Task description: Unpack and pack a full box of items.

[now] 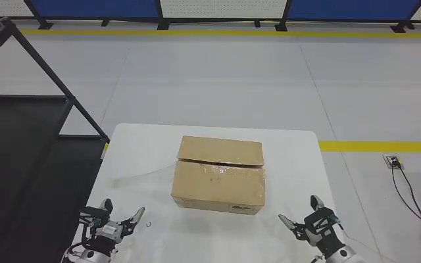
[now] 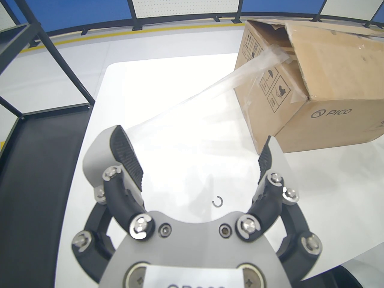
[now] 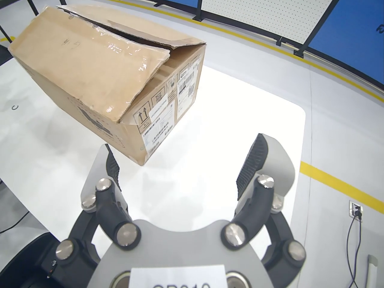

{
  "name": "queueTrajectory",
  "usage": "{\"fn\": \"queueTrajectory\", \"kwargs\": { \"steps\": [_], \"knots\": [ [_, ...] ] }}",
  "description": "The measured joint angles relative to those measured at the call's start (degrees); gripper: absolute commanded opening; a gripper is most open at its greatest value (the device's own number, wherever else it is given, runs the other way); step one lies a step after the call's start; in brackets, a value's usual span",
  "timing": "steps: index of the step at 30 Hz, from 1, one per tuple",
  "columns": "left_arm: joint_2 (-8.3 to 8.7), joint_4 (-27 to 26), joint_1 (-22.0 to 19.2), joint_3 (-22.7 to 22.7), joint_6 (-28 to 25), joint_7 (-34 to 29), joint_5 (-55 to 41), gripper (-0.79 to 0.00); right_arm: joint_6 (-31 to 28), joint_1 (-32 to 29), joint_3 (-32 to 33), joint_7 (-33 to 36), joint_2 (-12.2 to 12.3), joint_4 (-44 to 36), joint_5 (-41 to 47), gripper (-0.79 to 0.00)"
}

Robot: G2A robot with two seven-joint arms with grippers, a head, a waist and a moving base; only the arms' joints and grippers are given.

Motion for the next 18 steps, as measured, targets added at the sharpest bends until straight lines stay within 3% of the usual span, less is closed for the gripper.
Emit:
{"fn": "queueTrajectory", "kwargs": {
  "steps": [10,18],
  "knots": [
    [-0.05,0.15,-0.28,0.17,0.05,-0.17,-0.41,0.000,-0.31,0.12,-0.21,-0.31,-0.07,0.12,0.66,0.000],
    [-0.56,2.02,-5.21,1.68,0.83,-3.79,-7.42,0.000,-5.10,6.14,-1.70,4.08,-0.40,1.71,17.66,0.000]
  ]
}}
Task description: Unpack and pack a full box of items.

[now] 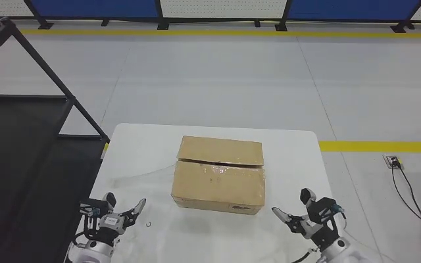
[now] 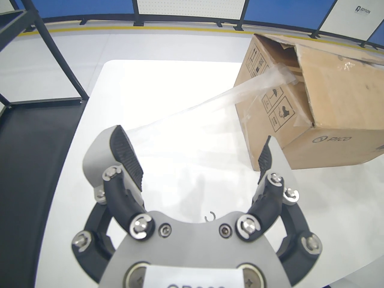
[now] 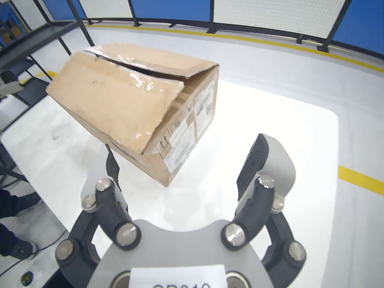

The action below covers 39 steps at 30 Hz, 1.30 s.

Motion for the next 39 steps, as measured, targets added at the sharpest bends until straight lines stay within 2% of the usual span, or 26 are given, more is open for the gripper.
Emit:
{"fn": "queueTrajectory", "kwargs": {
  "steps": [8,12,15,22,26,33,39],
  "knots": [
    [0.01,0.90,-3.03,-1.66,-2.99,-5.13,-8.69,0.000,-3.06,9.78,-2.66,9.04,-0.09,5.25,15.79,0.000],
    [0.09,0.00,-2.63,-3.79,-3.53,-8.01,-13.73,0.000,0.50,15.65,-5.54,14.85,-0.33,9.19,19.69,0.000],
    [0.11,-0.03,-2.59,-3.90,-3.59,-8.15,-13.88,0.000,2.41,18.99,-6.81,17.82,-0.39,10.66,20.73,0.000],
    [0.09,0.04,-2.63,-3.81,-3.54,-8.14,-13.89,0.000,2.35,18.99,-6.75,17.77,-0.38,10.62,19.93,0.000],
    [-0.03,0.61,-4.37,-2.45,-2.77,-8.93,-14.25,0.000,2.65,18.66,-6.76,17.25,-0.41,10.96,20.59,0.000],
    [-0.26,3.10,-8.91,2.46,-1.04,-8.29,-6.54,0.000,0.54,21.10,-7.83,18.53,-0.54,15.33,27.13,0.000],
    [-0.41,4.14,-9.80,3.98,-1.24,-7.39,-5.16,0.000,-3.59,25.78,-9.02,22.69,-0.59,20.96,35.04,0.000]
  ]
}}
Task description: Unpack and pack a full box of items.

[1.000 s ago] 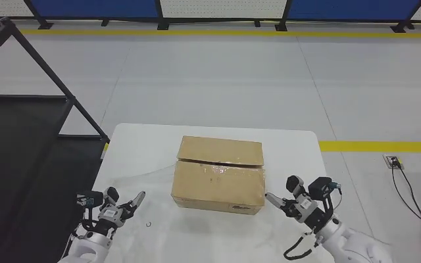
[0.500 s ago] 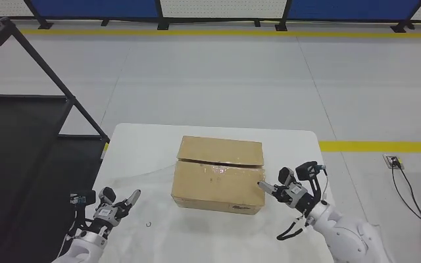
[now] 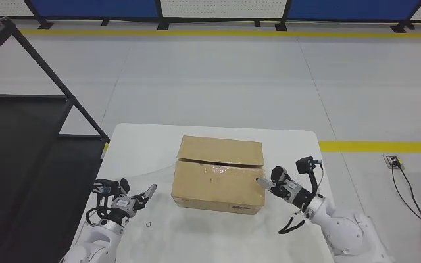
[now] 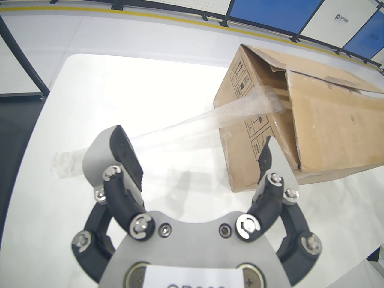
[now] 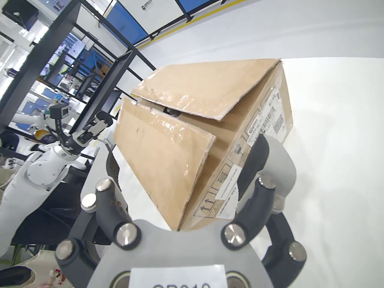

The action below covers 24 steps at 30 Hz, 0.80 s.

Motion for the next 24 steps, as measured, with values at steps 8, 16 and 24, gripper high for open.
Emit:
{"fn": "queueTrajectory", "kwargs": {
  "steps": [8,16,24],
  "knots": [
    [0.00,0.11,0.58,-0.73,-0.35,0.62,-0.69,0.000,-4.58,4.99,-1.68,5.80,0.03,5.44,9.48,0.000],
    [-0.10,-0.49,0.75,-1.22,-0.20,1.03,-2.23,0.000,-11.19,5.12,-0.69,12.78,0.80,5.01,19.90,0.000],
    [-0.23,-2.00,0.36,-1.01,-1.35,0.24,-5.07,0.000,-18.29,1.29,2.76,21.45,2.44,1.08,27.96,0.000]
  ]
}}
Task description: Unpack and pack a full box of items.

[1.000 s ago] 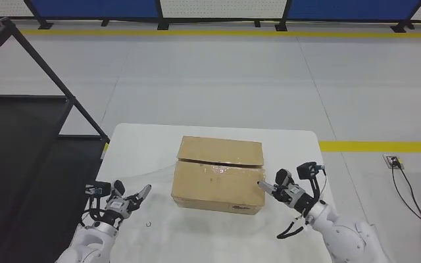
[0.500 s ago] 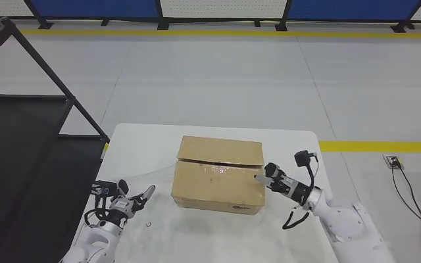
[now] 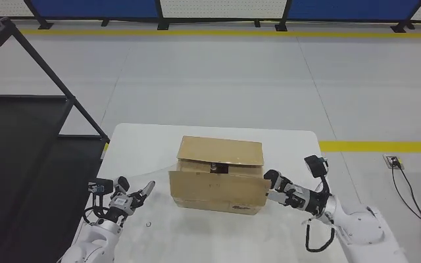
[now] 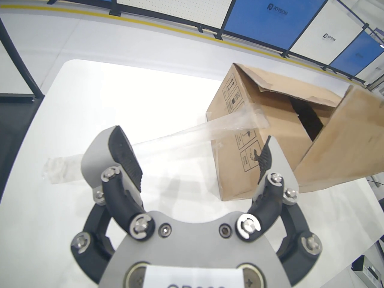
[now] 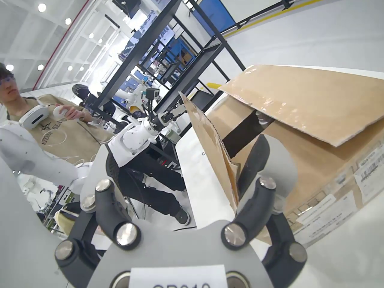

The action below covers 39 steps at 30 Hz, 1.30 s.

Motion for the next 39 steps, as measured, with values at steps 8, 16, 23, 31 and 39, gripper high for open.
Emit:
{"fn": "queueTrajectory", "kwargs": {
  "steps": [8,16,23,31,39],
  "knots": [
    [0.16,-1.45,0.28,0.43,-3.35,-0.85,0.72,0.000,-2.28,-4.31,0.74,5.09,1.95,-5.47,0.27,0.000],
    [0.69,-2.55,1.80,0.26,-10.28,-2.19,3.44,0.000,-4.42,-7.21,-3.05,2.90,5.44,-8.63,-4.99,0.000],
    [1.21,-2.48,2.97,0.48,-15.57,-4.17,6.54,0.000,-5.49,-6.69,-6.70,1.81,8.26,-8.18,-8.39,0.000],
    [1.53,-1.51,3.66,1.24,-17.09,-5.34,9.29,0.000,-3.63,-3.74,-8.79,2.51,9.61,-5.91,-2.49,0.000],
    [1.58,-1.24,3.87,1.48,-16.83,-5.71,9.14,0.000,0.44,-2.16,-9.28,1.81,9.57,-5.30,-0.85,0.000]
  ]
}}
